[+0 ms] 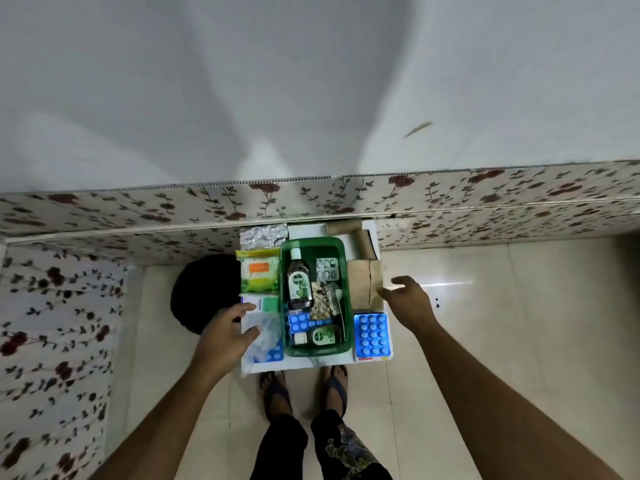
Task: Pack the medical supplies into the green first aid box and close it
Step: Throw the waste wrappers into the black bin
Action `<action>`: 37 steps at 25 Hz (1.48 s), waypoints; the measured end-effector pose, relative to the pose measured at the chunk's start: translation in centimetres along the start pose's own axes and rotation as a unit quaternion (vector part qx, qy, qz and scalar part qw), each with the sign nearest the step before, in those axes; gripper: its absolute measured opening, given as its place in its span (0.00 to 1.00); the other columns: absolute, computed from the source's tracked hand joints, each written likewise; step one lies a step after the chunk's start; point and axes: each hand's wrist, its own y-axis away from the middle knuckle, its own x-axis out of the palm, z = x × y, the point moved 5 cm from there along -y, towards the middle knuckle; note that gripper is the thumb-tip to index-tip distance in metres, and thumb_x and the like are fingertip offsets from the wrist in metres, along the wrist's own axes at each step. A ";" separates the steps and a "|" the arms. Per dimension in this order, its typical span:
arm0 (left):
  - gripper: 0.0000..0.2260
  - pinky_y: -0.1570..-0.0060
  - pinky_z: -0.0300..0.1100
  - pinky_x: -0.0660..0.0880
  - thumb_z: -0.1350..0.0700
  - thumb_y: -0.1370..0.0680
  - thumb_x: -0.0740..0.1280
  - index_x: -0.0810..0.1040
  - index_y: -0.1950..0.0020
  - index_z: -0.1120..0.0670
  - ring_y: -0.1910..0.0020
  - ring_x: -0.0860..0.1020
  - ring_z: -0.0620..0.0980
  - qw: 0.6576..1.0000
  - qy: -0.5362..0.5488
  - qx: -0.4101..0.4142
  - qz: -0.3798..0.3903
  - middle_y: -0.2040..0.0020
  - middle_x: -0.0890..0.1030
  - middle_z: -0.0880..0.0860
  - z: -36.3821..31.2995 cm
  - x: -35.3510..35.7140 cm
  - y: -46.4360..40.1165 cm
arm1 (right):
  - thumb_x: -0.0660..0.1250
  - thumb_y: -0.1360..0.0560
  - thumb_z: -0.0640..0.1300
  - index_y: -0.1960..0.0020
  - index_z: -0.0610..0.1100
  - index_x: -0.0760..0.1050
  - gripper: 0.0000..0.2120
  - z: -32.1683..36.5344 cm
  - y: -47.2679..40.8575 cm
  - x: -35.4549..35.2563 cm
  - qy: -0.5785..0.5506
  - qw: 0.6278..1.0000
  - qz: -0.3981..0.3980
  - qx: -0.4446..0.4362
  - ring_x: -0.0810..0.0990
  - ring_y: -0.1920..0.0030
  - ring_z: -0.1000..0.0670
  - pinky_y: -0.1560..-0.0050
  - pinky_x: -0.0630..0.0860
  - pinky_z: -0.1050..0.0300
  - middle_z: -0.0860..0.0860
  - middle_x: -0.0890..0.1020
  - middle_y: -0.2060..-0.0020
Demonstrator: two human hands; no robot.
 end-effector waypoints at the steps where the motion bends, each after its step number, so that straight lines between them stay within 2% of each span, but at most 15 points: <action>1: 0.19 0.48 0.45 0.74 0.56 0.29 0.75 0.78 0.39 0.50 0.46 0.77 0.50 1.000 -0.029 0.009 -0.005 0.43 0.77 0.51 0.4 0.5 -0.3 | 0.70 0.28 0.53 0.37 0.44 0.72 0.24 -0.3 -0.9 0.6 0.008 1.000 0.007 0.005 0.81 0.45 0.44 0.47 0.74 0.53 0.46 0.84 0.49; 5: 0.31 0.48 0.44 0.72 0.51 0.33 0.79 0.73 0.33 0.48 0.45 0.74 0.48 0.998 -0.060 0.011 0.021 0.41 0.70 0.49 1.5 2.5 -0.4 | 0.72 0.29 0.52 0.39 0.45 0.74 0.22 -1.3 -2.8 2.4 0.019 0.999 0.013 0.024 0.82 0.50 0.45 0.47 0.78 0.50 0.47 0.83 0.53; 8: 0.34 0.48 0.46 0.75 0.51 0.35 0.79 0.71 0.32 0.49 0.47 0.74 0.49 0.994 -0.104 0.028 0.010 0.42 0.71 0.51 2.3 3.3 -0.5 | 0.72 0.29 0.51 0.43 0.45 0.76 0.17 -1.0 -3.3 2.6 0.014 1.000 -0.007 0.009 0.82 0.53 0.46 0.49 0.78 0.51 0.50 0.82 0.57; 11: 0.25 0.52 0.44 0.75 0.57 0.31 0.76 0.75 0.36 0.50 0.50 0.77 0.53 0.990 -0.137 0.032 -0.010 0.44 0.75 0.53 2.4 3.3 -1.2 | 0.72 0.28 0.49 0.50 0.45 0.78 0.10 -1.1 -4.1 2.9 -0.009 1.000 -0.023 -0.007 0.81 0.55 0.46 0.53 0.76 0.53 0.49 0.83 0.57; 15: 0.11 0.53 0.43 0.77 0.65 0.27 0.70 0.82 0.46 0.57 0.54 0.81 0.56 0.989 -0.141 0.026 -0.027 0.49 0.81 0.57 2.7 2.9 -1.8 | 0.72 0.27 0.44 0.57 0.38 0.78 0.09 -1.3 -3.9 2.3 -0.101 0.995 0.011 0.007 0.83 0.55 0.40 0.49 0.79 0.45 0.43 0.84 0.59; 18: 0.08 0.54 0.39 0.75 0.68 0.28 0.68 0.84 0.53 0.59 0.56 0.82 0.53 0.996 -0.074 0.004 -0.049 0.56 0.84 0.54 2.1 1.2 -1.1 | 0.70 0.26 0.41 0.57 0.36 0.77 0.08 -0.4 -1.4 -0.1 -0.125 0.992 -0.004 -0.008 0.81 0.59 0.42 0.53 0.78 0.47 0.43 0.83 0.62; 20: 0.09 0.57 0.35 0.74 0.68 0.29 0.69 0.83 0.56 0.55 0.58 0.82 0.50 0.998 -0.007 -0.026 -0.063 0.60 0.84 0.49 1.5 -0.6 -0.3 | 0.70 0.26 0.41 0.57 0.38 0.76 0.06 1.6 1.1 -2.4 -0.133 0.989 -0.041 -0.041 0.80 0.63 0.45 0.57 0.77 0.49 0.44 0.83 0.62; 23: 0.12 0.56 0.44 0.79 0.68 0.29 0.69 0.82 0.60 0.50 0.60 0.81 0.51 0.985 0.123 -0.078 -0.092 0.64 0.84 0.47 2.4 -4.2 0.5 | 0.69 0.25 0.39 0.59 0.40 0.75 0.06 6.5 6.0 -2.7 -0.150 0.983 -0.031 -0.101 0.78 0.67 0.50 0.63 0.73 0.59 0.46 0.81 0.65; 25: 0.11 0.60 0.45 0.80 0.69 0.28 0.68 0.83 0.59 0.53 0.63 0.81 0.52 0.967 0.203 -0.103 -0.117 0.66 0.84 0.50 3.7 -6.8 0.2 | 0.70 0.26 0.38 0.60 0.40 0.74 0.06 10.3 8.7 0.1 -0.163 0.977 0.019 -0.136 0.76 0.68 0.51 0.66 0.73 0.62 0.47 0.80 0.67; 28: 0.08 0.66 0.38 0.78 0.69 0.26 0.67 0.82 0.57 0.57 0.66 0.80 0.50 0.947 0.253 -0.125 -0.152 0.64 0.83 0.56 7.1 -10.1 -1.8 | 0.71 0.26 0.40 0.61 0.43 0.75 0.07 15.0 10.4 8.4 -0.131 0.974 0.063 -0.173 0.75 0.67 0.50 0.63 0.73 0.53 0.50 0.79 0.68; 31: 0.06 0.59 0.45 0.80 0.67 0.26 0.68 0.83 0.55 0.58 0.62 0.81 0.52 0.939 0.259 -0.151 -0.166 0.60 0.84 0.58 13.5 -12.2 -6.3 | 0.70 0.26 0.43 0.59 0.46 0.76 0.05 18.6 11.0 19.0 -0.068 0.971 0.048 -0.226 0.78 0.67 0.50 0.64 0.72 0.54 0.53 0.81 0.67; 33: 0.05 0.56 0.48 0.79 0.65 0.27 0.69 0.83 0.53 0.60 0.60 0.81 0.54 0.938 0.256 -0.167 -0.164 0.59 0.84 0.58 17.7 -12.3 -9.8 | 0.67 0.26 0.44 0.57 0.46 0.77 0.03 20.2 10.6 25.3 0.010 0.966 0.033 -0.257 0.81 0.63 0.46 0.65 0.71 0.56 0.50 0.83 0.65; 35: 0.03 0.60 0.46 0.77 0.62 0.26 0.70 0.83 0.57 0.59 0.63 0.80 0.54 0.939 0.250 -0.172 -0.159 0.63 0.83 0.57 22.2 -11.9 -13.5 | 0.64 0.26 0.44 0.56 0.45 0.76 0.04 20.8 8.8 32.5 0.098 0.960 0.029 -0.262 0.81 0.58 0.41 0.63 0.70 0.55 0.45 0.84 0.61; 37: 0.07 0.63 0.44 0.75 0.57 0.26 0.69 0.82 0.64 0.56 0.66 0.78 0.53 0.949 0.220 -0.169 -0.153 0.67 0.81 0.55 25.4 -11.1 -16.9 | 0.62 0.24 0.44 0.53 0.42 0.75 0.06 20.4 6.0 38.1 0.165 0.954 0.031 -0.250 0.81 0.55 0.39 0.63 0.70 0.54 0.42 0.83 0.58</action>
